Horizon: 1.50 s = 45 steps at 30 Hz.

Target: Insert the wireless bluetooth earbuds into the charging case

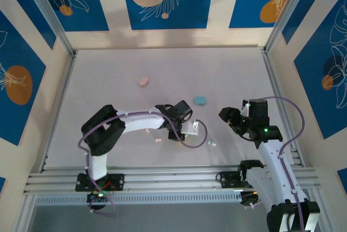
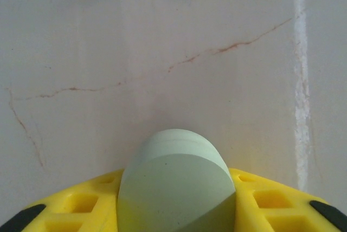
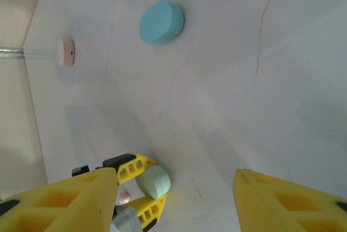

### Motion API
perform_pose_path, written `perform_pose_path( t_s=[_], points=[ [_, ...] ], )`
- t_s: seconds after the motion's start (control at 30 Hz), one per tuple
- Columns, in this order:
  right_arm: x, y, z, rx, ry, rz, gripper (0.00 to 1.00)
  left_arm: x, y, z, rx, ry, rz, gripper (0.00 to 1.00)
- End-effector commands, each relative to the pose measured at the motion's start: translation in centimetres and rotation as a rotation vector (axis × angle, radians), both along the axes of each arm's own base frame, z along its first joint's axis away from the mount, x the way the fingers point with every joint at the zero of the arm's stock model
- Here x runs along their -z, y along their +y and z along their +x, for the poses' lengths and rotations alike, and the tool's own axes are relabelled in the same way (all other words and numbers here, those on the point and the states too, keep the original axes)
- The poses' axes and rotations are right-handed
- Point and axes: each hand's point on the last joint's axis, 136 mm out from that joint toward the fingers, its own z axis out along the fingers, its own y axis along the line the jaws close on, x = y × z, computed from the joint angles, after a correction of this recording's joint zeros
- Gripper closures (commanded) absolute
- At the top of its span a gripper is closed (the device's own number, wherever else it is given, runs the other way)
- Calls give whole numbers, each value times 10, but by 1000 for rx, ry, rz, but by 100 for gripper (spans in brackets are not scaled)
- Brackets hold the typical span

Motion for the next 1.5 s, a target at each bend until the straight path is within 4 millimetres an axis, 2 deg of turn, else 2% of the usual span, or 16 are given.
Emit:
perform_pose_path(
  t_s=[0.0,0.13,0.2,0.3,0.4,0.47,0.53,0.63,0.7,0.77,0.9,0.93,1.13,1.47],
  points=[
    [-7,11,2,-76,-49,36,40,4,5,-5,44,-3,52,51],
    [-19,16,11,-124,-109,26,41,-16,-2,-5,4,-4,-18,31],
    [-25,16,16,-146,-128,-9,41,-31,-5,-2,-34,-27,-80,26],
    [-37,20,26,-212,-178,-91,41,-66,-7,6,-128,-79,-235,24],
    [-47,26,38,-318,-258,-275,40,-114,-2,19,-284,-138,-471,22],
    [-51,42,43,-503,-355,-453,40,-141,16,34,-437,-168,-606,20],
    [-46,68,36,-773,-452,-590,40,-155,40,44,-555,-184,-685,21],
    [-14,103,10,-1227,-543,-704,39,-171,83,59,-752,-201,-816,22],
    [8,114,-2,-1413,-541,-711,40,-176,112,64,-870,-209,-905,23],
    [25,125,-9,-1525,-549,-686,40,-176,138,65,-960,-209,-962,23],
    [37,152,-22,-1660,-699,-623,39,-170,163,61,-1018,-230,-967,23],
    [41,156,-26,-1697,-736,-608,35,-170,168,61,-1032,-238,-968,23],
    [66,163,-29,-1777,-745,-584,35,-171,174,64,-1049,-249,-983,22],
    [98,172,-15,-1803,-692,-626,35,-171,173,64,-1044,-248,-985,22]
  ],
)
